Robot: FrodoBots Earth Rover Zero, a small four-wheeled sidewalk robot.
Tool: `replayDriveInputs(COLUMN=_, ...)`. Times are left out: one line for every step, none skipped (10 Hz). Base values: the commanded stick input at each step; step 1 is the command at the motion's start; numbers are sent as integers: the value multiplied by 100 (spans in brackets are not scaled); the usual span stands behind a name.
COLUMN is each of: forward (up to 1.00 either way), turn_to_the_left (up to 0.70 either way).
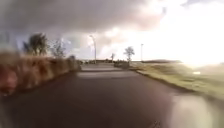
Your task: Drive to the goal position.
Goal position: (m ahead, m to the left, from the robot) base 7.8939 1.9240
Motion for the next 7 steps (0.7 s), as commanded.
replayDriveInputs(forward=70, turn_to_the_left=0)
replayDriveInputs(forward=70, turn_to_the_left=0)
replayDriveInputs(forward=70, turn_to_the_left=7)
replayDriveInputs(forward=70, turn_to_the_left=14)
replayDriveInputs(forward=70, turn_to_the_left=14)
replayDriveInputs(forward=70, turn_to_the_left=14)
replayDriveInputs(forward=70, turn_to_the_left=14)
